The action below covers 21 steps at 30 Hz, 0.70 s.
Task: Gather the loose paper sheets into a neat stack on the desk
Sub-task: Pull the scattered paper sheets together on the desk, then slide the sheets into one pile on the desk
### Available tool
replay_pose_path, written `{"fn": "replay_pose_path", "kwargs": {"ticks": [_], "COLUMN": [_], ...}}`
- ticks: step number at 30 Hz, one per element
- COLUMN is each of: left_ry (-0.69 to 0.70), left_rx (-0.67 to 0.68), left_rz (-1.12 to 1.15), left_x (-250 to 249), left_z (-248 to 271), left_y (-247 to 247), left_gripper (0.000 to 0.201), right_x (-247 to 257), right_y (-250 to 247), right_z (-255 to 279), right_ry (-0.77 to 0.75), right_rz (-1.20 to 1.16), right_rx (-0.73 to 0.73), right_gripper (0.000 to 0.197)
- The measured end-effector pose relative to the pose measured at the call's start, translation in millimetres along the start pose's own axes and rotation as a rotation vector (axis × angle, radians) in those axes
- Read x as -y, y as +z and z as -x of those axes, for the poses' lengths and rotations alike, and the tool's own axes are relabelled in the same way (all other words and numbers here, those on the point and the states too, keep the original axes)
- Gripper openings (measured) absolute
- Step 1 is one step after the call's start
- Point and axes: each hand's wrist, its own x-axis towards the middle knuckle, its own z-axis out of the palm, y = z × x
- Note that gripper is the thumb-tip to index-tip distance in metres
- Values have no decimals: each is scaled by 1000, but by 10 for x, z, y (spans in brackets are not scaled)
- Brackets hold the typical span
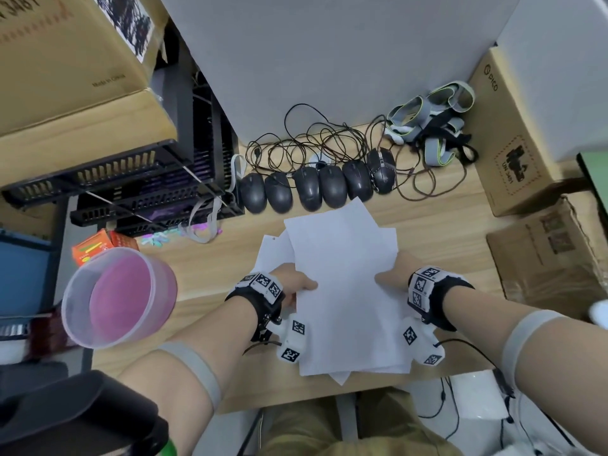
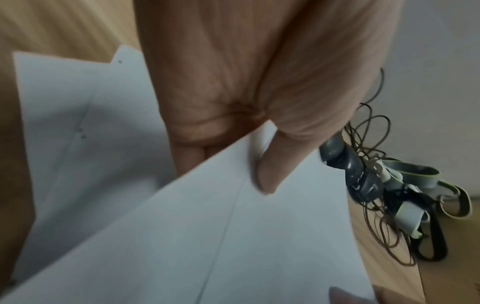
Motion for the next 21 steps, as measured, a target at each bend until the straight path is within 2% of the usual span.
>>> {"fn": "replay_pose_path", "kwargs": {"ticks": [4,8,10,14,17,19,21], "left_ry": [92,-12,-76,-220,-295,-281,-252], "left_rx": [-17,0,-6,-125,-167,-164,-132], "left_rz": [39,229,242,164,237,307,324], "left_x": [9,110,208,467,569,595,590], "left_z": [219,573,634,588,507,436,394], "left_y": [-109,-207,-226,-295,-336,-338,-314], "left_gripper": [43,37,32,44,49,43,49], "right_x": [88,317,473,699,705,675,626], "right_y": [-91,-118,-58,158,376,508,578], "right_z": [49,71,53,-20,-82,-123,-149], "right_ry": [-108,-233,-304,-402,-408,-435,-469], "right_rz": [-111,-90,33,554,634,659,630], "right_rx": [36,115,114,-19,-66,-100,-117], "right_gripper": [38,23,26,31,29,31,30]}}
